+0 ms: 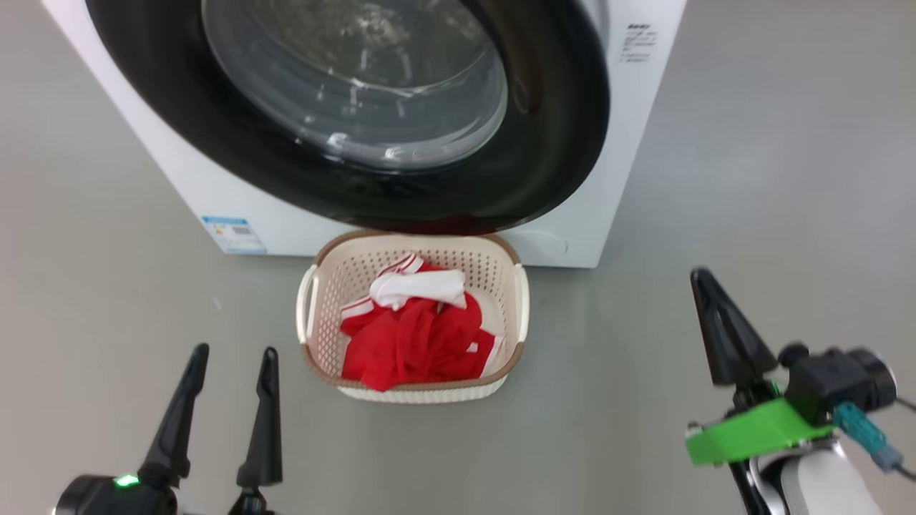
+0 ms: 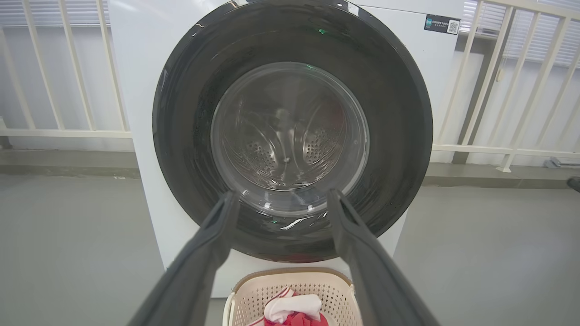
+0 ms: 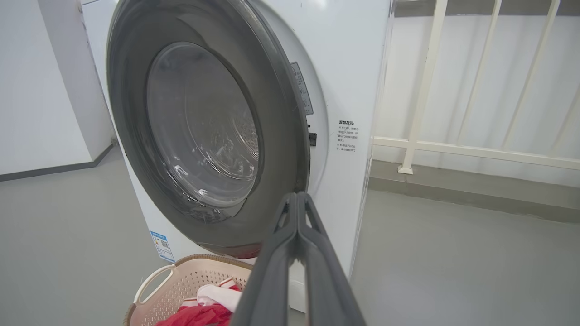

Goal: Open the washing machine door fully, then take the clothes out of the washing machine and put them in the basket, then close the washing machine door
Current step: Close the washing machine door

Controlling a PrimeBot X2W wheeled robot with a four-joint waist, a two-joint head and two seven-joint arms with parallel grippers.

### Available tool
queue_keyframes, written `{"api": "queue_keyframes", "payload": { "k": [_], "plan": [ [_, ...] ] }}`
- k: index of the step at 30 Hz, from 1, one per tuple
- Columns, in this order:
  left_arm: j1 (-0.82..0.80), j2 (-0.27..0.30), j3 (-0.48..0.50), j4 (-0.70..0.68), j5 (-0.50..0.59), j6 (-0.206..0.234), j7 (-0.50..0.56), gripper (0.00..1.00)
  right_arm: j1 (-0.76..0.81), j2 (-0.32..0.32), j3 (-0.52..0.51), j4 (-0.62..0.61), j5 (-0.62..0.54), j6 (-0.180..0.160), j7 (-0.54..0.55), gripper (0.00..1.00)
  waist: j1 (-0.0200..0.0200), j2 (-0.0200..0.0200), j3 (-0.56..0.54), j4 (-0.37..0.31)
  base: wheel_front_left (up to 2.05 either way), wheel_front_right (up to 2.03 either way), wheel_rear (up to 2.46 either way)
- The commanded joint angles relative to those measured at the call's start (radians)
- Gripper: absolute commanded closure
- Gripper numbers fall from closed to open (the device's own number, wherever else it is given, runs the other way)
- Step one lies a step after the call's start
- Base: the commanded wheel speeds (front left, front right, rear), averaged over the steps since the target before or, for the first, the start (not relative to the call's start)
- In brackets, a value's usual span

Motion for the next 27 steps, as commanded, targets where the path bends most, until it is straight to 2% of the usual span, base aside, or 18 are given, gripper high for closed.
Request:
{"api": "queue_keyframes", "payload": {
  "k": [1, 13, 21, 27],
  "plan": [
    [-0.049, 0.002, 0.038, -0.034, 0.001, -0.008, -0.008, 0.00, -0.069, -0.011, 0.035, -0.006, -0.016, 0.006, -0.006, 1.00, 0.0000, 0.0000, 0.035, 0.029, 0.00, 0.00, 0.00],
    [-0.092, -0.015, 0.046, -0.054, -0.006, -0.042, -0.008, 0.00, -0.312, -0.011, 0.081, 0.133, -0.054, 0.006, -0.006, 1.00, 0.0000, 0.0000, 0.116, 0.067, 0.00, 0.00, 0.00],
    [-0.126, -0.024, 0.059, -0.042, -0.099, -0.069, -0.008, 0.00, -0.490, -0.011, 0.094, 0.241, -0.079, 0.006, -0.006, 1.00, 0.0000, 0.0000, 0.178, 0.089, 0.00, 0.00, 0.00],
    [-0.155, -0.026, 0.059, -0.034, -0.124, -0.083, -0.008, 0.00, -0.607, -0.011, 0.102, 0.322, -0.097, 0.006, -0.006, 1.00, 0.0000, 0.0000, 0.214, 0.100, 0.00, 0.00, 0.00]
  ]
}}
